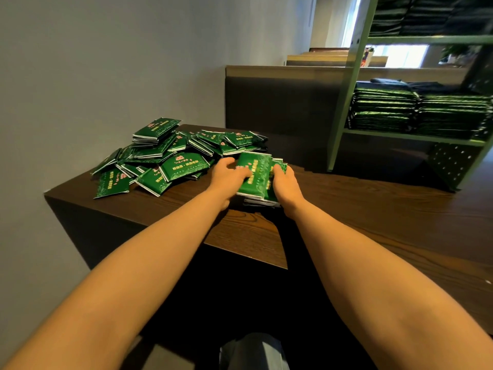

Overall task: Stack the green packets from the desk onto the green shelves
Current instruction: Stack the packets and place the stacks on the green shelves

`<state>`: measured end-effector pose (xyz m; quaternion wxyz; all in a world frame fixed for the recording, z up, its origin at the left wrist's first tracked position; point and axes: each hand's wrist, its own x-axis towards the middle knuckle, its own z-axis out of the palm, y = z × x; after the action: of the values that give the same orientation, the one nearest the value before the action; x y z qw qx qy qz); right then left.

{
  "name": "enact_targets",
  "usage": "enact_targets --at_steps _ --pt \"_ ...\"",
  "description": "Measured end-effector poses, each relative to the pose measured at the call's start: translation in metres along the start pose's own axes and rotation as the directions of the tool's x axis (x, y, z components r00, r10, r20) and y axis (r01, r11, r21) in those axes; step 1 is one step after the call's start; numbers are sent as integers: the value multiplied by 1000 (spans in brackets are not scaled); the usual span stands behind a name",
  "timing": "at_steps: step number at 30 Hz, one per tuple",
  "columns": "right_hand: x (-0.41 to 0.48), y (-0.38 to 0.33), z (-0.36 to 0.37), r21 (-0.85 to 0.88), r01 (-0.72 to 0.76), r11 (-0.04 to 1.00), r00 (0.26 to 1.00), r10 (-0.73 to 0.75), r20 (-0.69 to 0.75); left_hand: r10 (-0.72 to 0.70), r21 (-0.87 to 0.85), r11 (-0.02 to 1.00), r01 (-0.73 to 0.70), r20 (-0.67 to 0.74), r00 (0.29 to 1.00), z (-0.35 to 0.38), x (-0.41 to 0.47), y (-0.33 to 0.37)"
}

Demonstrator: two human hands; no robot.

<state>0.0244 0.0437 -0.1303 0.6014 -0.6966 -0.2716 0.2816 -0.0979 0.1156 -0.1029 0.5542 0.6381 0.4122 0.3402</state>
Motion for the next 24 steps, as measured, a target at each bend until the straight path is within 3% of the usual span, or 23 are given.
enact_targets --at_steps 3,10,13,15,18,21,24 --pt "33 23 -2 127 -64 990 997 58 53 37 -22 999 -36 49 998 23 -5 -5" --pt "-2 0 -7 101 -8 995 997 0 78 95 1 995 -95 -22 995 35 -4 -5" --pt "0 1 -7 93 -1 996 997 -7 77 217 219 956 -197 -73 973 19 0 -9" --pt "0 0 -8 101 -23 995 997 16 70 320 439 864 -248 -98 942 -1 5 -16" --pt "1 0 -8 74 -20 997 998 16 62 429 768 611 -191 -119 896 -34 16 -30" --pt "3 1 -4 9 -8 1000 999 7 54 387 892 449 -44 -150 910 -58 26 -49" --pt "4 1 -3 -51 -5 999 999 7 46 270 909 411 65 -190 944 -62 29 -57"
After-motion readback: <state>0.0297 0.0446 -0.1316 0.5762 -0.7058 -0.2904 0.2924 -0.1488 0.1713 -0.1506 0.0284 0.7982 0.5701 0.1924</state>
